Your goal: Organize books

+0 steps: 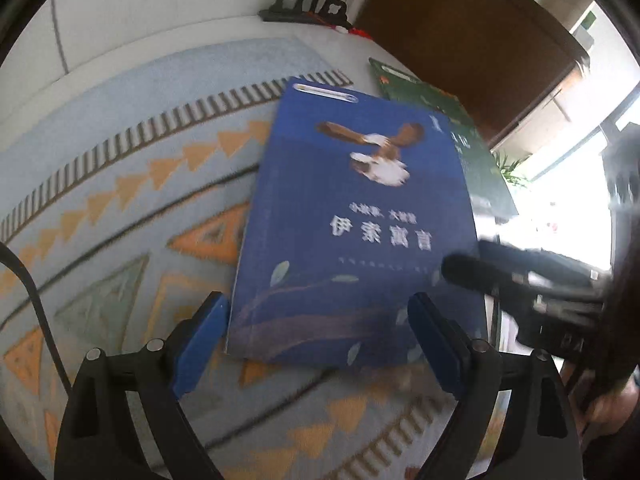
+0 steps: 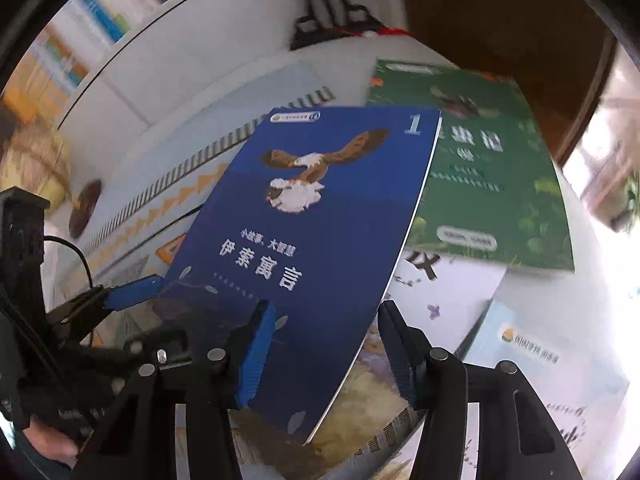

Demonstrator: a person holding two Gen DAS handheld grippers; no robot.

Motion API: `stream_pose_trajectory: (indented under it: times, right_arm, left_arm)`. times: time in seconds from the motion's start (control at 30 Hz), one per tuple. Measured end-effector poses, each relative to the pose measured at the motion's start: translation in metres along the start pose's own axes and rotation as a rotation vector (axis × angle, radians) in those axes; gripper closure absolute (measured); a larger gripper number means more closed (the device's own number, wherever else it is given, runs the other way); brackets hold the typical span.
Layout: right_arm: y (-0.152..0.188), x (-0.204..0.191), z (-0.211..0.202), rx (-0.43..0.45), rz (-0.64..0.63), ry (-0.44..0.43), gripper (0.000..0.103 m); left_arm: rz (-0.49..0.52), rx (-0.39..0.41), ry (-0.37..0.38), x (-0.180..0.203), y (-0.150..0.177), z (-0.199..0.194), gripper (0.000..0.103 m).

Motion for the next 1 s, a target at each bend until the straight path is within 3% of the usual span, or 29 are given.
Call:
stream_pose_trajectory:
  times: [0.2, 0.27, 0.43, 0.53, 0.6, 0.63, 0.7, 0.77, 0.87, 1.0]
  right_arm:
    - [0.007, -0.033, -0.005, -0.014, -0.185, -0.046, 0.050]
    - [0.014, -0.036, 0.001, -0.053, -0.222, -0.041, 0.050]
    - [0.032, -0.023, -0.003, -0.069, -0.220, 0.006, 0.050]
    - [0.041, -0.025, 0.000, -0.079, -0.210, -0.020, 0.050]
    - [0.045, -0.035, 0.000, -0.074, -0.216, -0.067, 0.049]
    - [0.046, -0.037, 0.000, -0.066, -0.215, -0.046, 0.049]
    - [0.048, -0.036, -0.001, -0.061, -0.213, -0.038, 0.049]
    - [0.046, -0.030, -0.003, -0.061, -0.179, -0.078, 0.049]
    - [0.043, -0.017, -0.006, -0.069, -0.091, -0.187, 0.048]
    - [0.040, -0.005, -0.007, -0.073, 0.007, -0.283, 0.048]
  left_arm:
    - [-0.107, -0.020, 0.069, -0.014, 0.050, -0.027, 0.014]
    - [-0.147, -0.014, 0.051, -0.019, 0.065, -0.031, 0.014]
    - [-0.215, 0.047, 0.006, -0.024, 0.071, -0.034, 0.015]
    - [-0.209, 0.054, 0.009, -0.019, 0.067, -0.031, 0.016]
    - [-0.223, 0.055, 0.006, -0.018, 0.065, -0.031, 0.023]
    - [-0.237, 0.062, 0.015, -0.018, 0.064, -0.033, 0.024]
    - [-0.265, 0.119, 0.061, -0.018, 0.061, -0.050, 0.034]
    - [-0.304, 0.190, 0.211, -0.016, 0.058, -0.078, 0.037]
    - [-0.353, 0.232, 0.404, -0.012, 0.052, -0.097, 0.037]
    - [-0.376, 0.174, 0.334, -0.014, 0.051, -0.062, 0.037]
Point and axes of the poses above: each gripper's, at about its wrist camera, not at the fingertips, and z roughly the way its jaws point, x to its right, y to its underside, the point moved 5 cm from there along z, roughly the way its jaws point, and after that the axes turned 1 degree about -y, right-handed, at the moved point
